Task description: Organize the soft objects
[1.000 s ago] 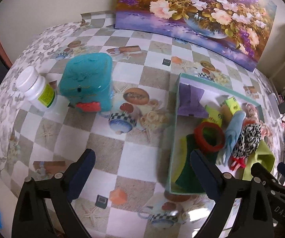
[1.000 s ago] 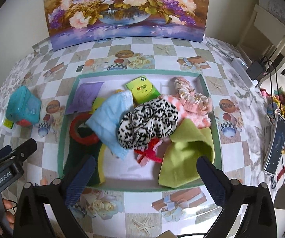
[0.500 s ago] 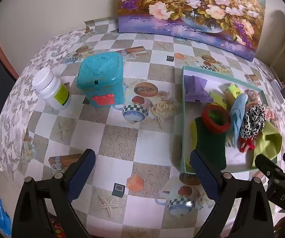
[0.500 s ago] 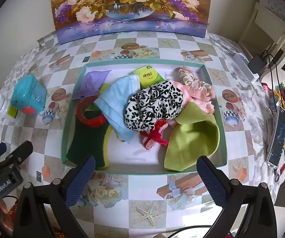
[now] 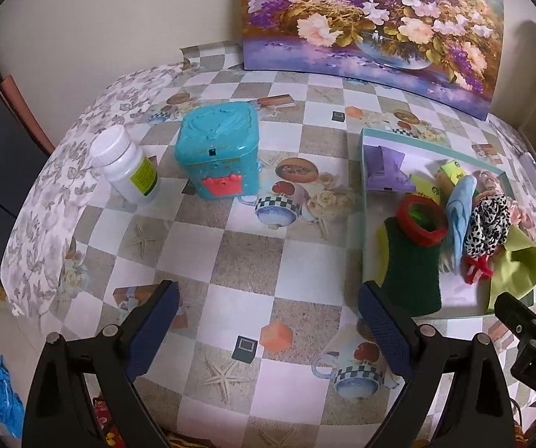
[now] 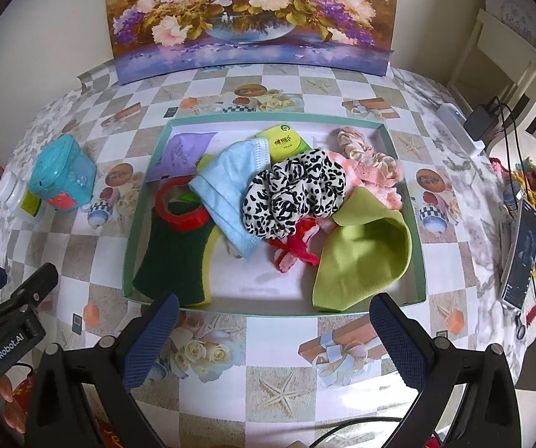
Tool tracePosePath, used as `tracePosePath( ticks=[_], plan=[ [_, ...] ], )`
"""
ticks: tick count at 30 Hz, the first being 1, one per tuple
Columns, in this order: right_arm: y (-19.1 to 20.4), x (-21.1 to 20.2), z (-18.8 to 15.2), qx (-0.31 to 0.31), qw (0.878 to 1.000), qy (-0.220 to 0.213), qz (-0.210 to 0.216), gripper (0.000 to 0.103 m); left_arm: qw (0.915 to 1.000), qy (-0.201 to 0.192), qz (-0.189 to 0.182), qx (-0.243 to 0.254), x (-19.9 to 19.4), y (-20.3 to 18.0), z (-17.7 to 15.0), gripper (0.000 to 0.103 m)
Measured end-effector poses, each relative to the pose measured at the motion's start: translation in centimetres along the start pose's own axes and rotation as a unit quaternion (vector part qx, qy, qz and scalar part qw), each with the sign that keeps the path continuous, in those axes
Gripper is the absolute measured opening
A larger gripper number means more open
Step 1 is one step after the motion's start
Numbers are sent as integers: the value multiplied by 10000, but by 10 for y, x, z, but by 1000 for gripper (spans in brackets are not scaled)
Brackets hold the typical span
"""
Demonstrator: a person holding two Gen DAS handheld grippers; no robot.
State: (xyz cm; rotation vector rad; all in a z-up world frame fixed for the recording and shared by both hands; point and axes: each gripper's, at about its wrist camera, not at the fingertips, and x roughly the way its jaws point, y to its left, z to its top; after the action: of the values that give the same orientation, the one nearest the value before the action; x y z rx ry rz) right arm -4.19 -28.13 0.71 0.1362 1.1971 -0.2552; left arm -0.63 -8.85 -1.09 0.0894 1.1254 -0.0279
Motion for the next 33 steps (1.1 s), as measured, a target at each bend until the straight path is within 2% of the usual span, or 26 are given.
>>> tracePosePath(
  ticks=[5,33],
  plan=[
    [0,-2,-2,8,10000,-24,3,103,9999,103,45,-49,2,2,-4,96],
    [-2,-6,0,7,10000,-91,-16,103,9999,124,58,-31,0,3,-3,96]
  ],
)
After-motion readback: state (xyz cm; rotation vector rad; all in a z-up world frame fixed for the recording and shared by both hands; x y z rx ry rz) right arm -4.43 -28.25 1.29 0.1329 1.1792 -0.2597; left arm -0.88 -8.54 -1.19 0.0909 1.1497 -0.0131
